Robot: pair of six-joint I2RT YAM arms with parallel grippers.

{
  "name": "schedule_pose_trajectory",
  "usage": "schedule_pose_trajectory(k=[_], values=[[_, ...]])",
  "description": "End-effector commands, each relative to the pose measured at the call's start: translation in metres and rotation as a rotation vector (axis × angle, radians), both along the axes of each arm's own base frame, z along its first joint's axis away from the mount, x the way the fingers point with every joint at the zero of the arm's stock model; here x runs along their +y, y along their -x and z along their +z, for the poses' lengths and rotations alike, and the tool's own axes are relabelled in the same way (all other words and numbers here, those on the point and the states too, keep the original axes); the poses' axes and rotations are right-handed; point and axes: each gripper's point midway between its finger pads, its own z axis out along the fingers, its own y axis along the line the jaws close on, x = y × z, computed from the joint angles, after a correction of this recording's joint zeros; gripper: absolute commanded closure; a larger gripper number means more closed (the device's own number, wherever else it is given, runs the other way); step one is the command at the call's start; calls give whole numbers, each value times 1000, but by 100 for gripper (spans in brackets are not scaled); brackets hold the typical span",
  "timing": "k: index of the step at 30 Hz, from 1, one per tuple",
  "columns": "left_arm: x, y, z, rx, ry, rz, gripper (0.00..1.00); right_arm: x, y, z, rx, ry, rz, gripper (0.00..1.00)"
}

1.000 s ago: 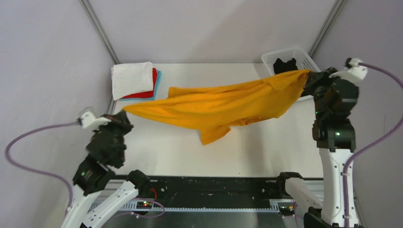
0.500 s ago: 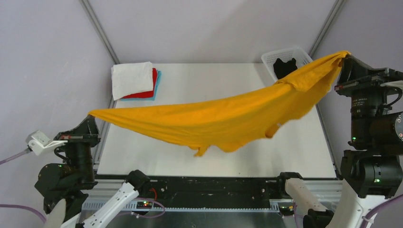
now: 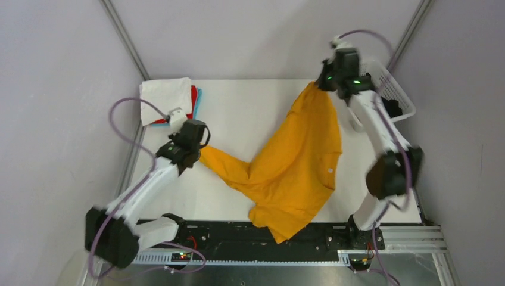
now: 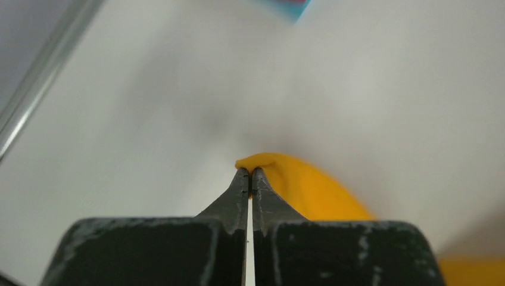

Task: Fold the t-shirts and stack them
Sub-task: Flatten out the tshirt

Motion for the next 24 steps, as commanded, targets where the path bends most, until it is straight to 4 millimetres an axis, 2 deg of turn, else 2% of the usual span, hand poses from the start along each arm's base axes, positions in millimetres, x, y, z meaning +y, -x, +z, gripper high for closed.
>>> schedule_pose_trajectory(k=[1,2,4,6,9,11,12,15,20,22,23,24], values=[[5,-4,-73,219,34,67,100,22,-53,-109,206,75,3,100],[5,-6,-91,277,19,73,100,29,-71,-132,241,76,8,100],[6,-8,-111,338,10,90,100,38,-90,-154,270,87,10,98],[5,-9,-124,379,21,94,100,45,-104,-164,267,109,16,91],[8,-12,-131,385,31,109,100,53,-122,-161,216,151,31,90],[11,-13,-133,385,37,122,100,49,-137,-164,195,170,-4,96],[11,-14,-133,382,42,123,100,50,-145,-149,156,160,-12,98],[16,-14,-134,372,66,142,100,51,-167,-135,97,133,-5,100],[15,-13,-137,361,111,139,100,54,-189,-135,24,121,11,100],[14,-13,-138,362,117,131,100,59,-193,-136,4,115,36,89],[13,-13,-138,362,122,128,100,61,-193,-136,5,110,42,67],[13,-14,-137,358,127,127,100,63,-191,-137,10,111,48,55]])
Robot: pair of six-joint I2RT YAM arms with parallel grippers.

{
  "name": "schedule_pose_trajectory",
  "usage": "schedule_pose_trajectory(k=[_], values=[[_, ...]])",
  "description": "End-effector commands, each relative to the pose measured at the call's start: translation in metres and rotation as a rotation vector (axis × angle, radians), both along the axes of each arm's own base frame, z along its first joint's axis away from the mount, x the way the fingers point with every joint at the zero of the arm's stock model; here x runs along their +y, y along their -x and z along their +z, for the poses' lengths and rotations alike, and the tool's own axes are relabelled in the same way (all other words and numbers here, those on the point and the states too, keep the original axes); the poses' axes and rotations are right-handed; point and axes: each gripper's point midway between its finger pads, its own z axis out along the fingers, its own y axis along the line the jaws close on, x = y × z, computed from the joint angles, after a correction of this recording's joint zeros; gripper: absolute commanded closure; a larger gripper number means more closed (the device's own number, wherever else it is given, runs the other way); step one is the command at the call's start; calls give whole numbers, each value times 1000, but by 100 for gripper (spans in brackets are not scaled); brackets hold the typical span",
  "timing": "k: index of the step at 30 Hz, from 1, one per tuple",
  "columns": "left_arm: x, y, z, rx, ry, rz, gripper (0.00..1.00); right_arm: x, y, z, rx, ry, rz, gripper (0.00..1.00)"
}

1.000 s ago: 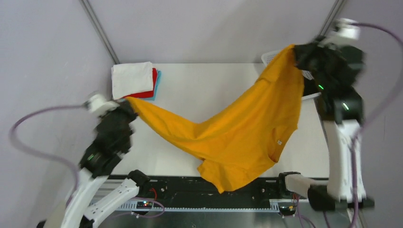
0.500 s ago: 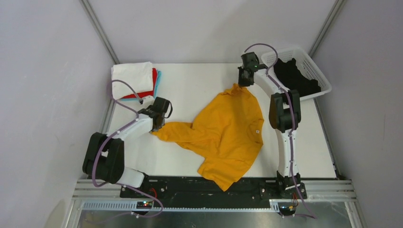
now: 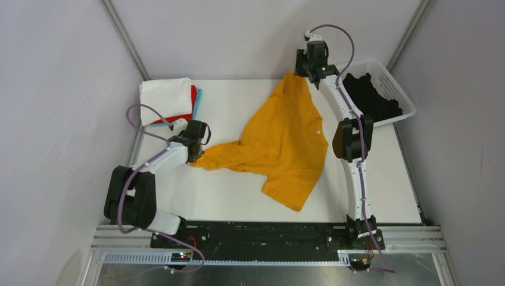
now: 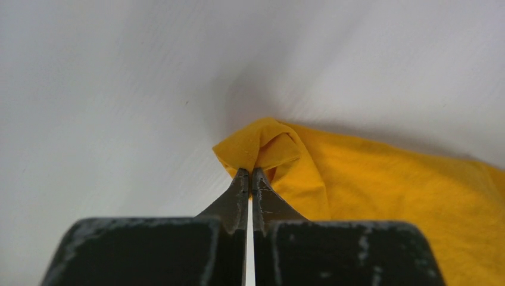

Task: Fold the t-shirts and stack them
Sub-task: Flatten out the tshirt

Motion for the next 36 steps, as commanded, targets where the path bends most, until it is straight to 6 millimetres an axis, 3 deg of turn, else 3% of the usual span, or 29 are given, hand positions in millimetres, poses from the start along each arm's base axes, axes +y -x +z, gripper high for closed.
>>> schedule_pose_trajectory(k=[1,3,4,5,6,7,9,10,11,12,13,14,15,16,17,18,19,21,24,28,31,36], values=[[-4,-8,8,-63,54,13,100,6,-8,-5,-24,12,33,33],[-5,-7,8,-64,65,11,100,5,1,6,-22,46,32,6],[-5,-7,7,-65,68,10,100,5,10,24,-35,71,37,3],[-6,-5,8,-67,72,9,100,0,17,22,-18,102,17,1],[-5,-4,10,-76,74,8,100,-3,32,45,-28,123,7,1],[-5,-1,8,-72,76,7,100,-5,44,35,16,140,3,1],[-4,5,8,-78,81,7,100,-7,86,36,88,131,-12,1],[-4,6,11,-94,87,9,100,-12,119,25,160,100,-34,1],[-3,10,8,-91,87,11,100,-9,138,21,191,78,-37,1],[-3,11,11,-107,94,13,100,-12,177,2,265,25,-56,1],[-3,13,10,-109,97,13,100,-1,196,-3,275,-7,-33,0],[-4,13,12,-119,107,10,100,0,237,-24,341,-38,-25,0],[-5,15,11,-122,112,8,100,15,261,-34,363,-43,7,0],[-7,16,13,-131,124,3,100,14,294,-48,396,-43,7,1],[-7,16,12,-136,132,1,100,32,322,-45,396,-40,60,1],[-10,18,12,-140,146,-6,100,29,344,-67,439,2,54,1],[-12,16,12,-149,154,-11,100,42,371,-67,449,16,104,1],[-14,17,11,-153,168,-17,100,44,417,-93,521,65,142,1],[-15,19,7,-147,179,-20,100,59,470,-114,597,97,245,2],[-17,22,4,-146,191,-19,100,57,515,-148,739,187,283,9],[-16,24,6,-156,190,-16,100,48,522,-167,777,253,250,13],[-13,27,7,-169,183,-14,100,54,524,-184,798,236,263,19]])
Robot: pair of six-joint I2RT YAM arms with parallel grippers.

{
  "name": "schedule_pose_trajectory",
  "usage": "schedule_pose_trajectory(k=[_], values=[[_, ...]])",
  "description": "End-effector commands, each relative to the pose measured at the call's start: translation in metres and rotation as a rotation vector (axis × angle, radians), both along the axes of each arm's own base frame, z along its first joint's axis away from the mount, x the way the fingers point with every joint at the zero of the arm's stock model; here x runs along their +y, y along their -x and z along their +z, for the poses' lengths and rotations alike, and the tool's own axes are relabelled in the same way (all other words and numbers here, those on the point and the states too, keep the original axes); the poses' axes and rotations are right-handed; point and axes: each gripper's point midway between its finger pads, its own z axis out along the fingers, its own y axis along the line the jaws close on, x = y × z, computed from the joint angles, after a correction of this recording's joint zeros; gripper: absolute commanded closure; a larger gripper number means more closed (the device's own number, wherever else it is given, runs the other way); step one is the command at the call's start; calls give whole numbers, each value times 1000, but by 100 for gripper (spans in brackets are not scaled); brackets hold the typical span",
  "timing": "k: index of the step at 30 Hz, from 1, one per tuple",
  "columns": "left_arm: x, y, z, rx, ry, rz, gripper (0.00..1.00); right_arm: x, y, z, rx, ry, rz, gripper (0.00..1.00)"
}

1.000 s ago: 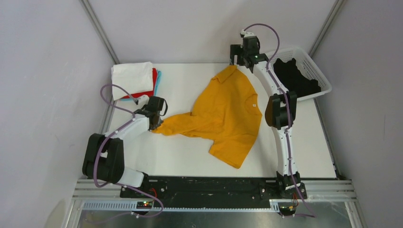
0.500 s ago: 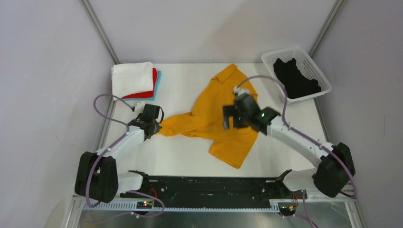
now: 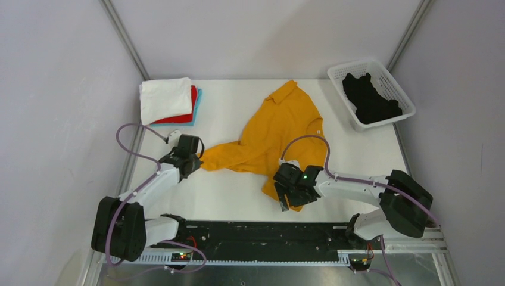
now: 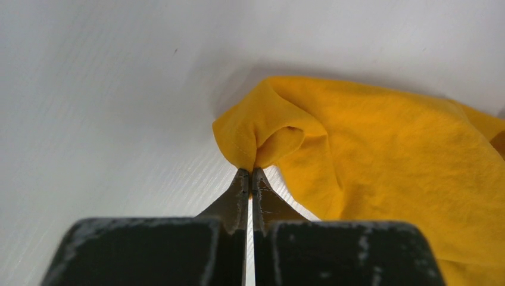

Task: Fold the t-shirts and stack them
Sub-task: Flatten out the tshirt

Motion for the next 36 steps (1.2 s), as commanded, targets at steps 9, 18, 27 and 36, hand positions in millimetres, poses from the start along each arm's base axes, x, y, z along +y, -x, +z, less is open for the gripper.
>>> schedule_pose_trajectory(k=[9,18,27,36], values=[[4,-1,12,-77,15,36,100,-14,-13,-40,16,32,-118,39],[11,0,17,-102,-6,55,100,-35,-31,-37,-80,102,-217,100],[13,-34,81,-257,-39,49,100,-35,-147,91,-453,-198,-385,100],[19,-22,269,-741,29,42,100,-116,-189,331,-977,-447,-495,100]])
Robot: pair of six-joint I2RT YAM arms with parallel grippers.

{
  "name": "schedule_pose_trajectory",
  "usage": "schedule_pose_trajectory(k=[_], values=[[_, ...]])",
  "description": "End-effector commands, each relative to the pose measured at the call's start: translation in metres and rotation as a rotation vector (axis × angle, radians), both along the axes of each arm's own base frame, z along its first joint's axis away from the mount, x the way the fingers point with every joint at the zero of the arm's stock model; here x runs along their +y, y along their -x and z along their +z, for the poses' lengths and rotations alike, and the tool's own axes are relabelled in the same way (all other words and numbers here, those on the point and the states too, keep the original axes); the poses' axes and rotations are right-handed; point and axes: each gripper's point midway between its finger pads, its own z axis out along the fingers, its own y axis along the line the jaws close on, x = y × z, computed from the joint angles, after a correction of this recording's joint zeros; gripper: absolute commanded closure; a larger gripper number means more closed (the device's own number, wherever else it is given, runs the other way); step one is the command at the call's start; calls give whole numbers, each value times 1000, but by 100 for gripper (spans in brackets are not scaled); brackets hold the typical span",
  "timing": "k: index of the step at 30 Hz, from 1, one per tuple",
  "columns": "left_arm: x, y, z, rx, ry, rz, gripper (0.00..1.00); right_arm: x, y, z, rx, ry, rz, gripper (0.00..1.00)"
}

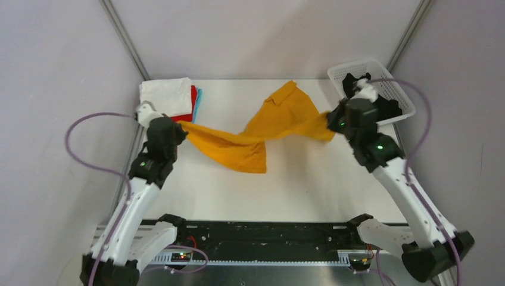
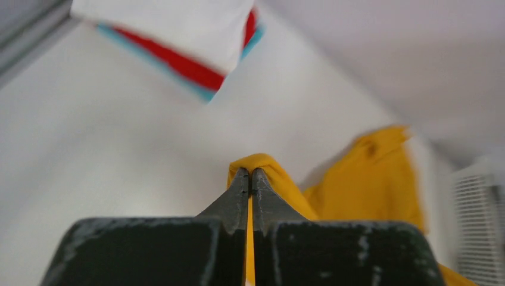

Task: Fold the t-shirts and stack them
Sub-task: Flatten out the tshirt

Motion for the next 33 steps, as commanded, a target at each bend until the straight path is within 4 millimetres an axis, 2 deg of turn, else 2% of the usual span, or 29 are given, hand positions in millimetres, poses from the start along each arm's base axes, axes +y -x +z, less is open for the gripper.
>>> schedule_pose_trajectory(k=[1,2,3,4,5,6,7,8,9,10,11,12,13,14,15,16,19,21,24,26,28,29,30,31,32,33], values=[[15,23,111,-299,18,25,100,-32,14,125,-303,-1,-1,100],[18,35,131,-357,26,26,100,-36,23,154,-357,2,6,100],[20,43,150,-403,35,26,100,-40,30,169,-389,1,6,100],[23,55,167,-453,37,19,100,-44,42,199,-444,-1,12,100],[25,66,186,-499,38,17,100,-48,50,211,-467,7,16,100],[26,77,200,-542,46,8,100,-52,62,240,-530,-11,18,100],[28,88,218,-588,47,-3,100,-55,71,252,-562,-7,26,100],[26,102,233,-636,57,-34,100,-57,85,277,-622,-23,39,100],[26,114,250,-681,59,-52,100,-59,91,285,-639,-16,48,100],[21,126,261,-719,67,-96,100,-60,106,307,-693,-30,71,100],[21,139,277,-764,67,-116,100,-60,112,312,-706,-22,90,100],[17,152,287,-801,71,-155,100,-59,128,329,-752,-38,125,100],[15,165,299,-839,73,-182,100,-58,135,332,-757,-36,147,100],[15,177,307,-872,79,-196,100,-55,152,346,-799,-52,192,100],[14,193,319,-918,87,-226,100,-54,161,348,-802,-55,216,100],[12,201,325,-938,91,-245,100,-55,175,360,-839,-66,239,100],[3,231,347,-1016,93,-334,100,-56,209,377,-907,-78,303,100],[1,241,354,-1039,89,-360,100,-58,220,382,-933,-77,312,100],[1,242,356,-1039,90,-360,100,-62,226,381,-944,-71,309,100],[0,234,352,-1020,91,-354,100,-60,222,375,-933,-65,311,100],[-1,215,341,-969,88,-335,100,-58,212,367,-912,-57,302,100],[-2,204,335,-942,87,-327,100,-57,199,356,-876,-47,284,100],[0,188,323,-898,84,-296,100,-59,197,355,-883,-50,269,100],[1,174,313,-860,81,-275,100,-58,177,337,-830,-36,237,100],[4,157,295,-804,75,-233,100,-60,173,338,-853,-40,217,100],[5,141,283,-758,70,-208,100,-56,151,315,-793,-21,196,100]])
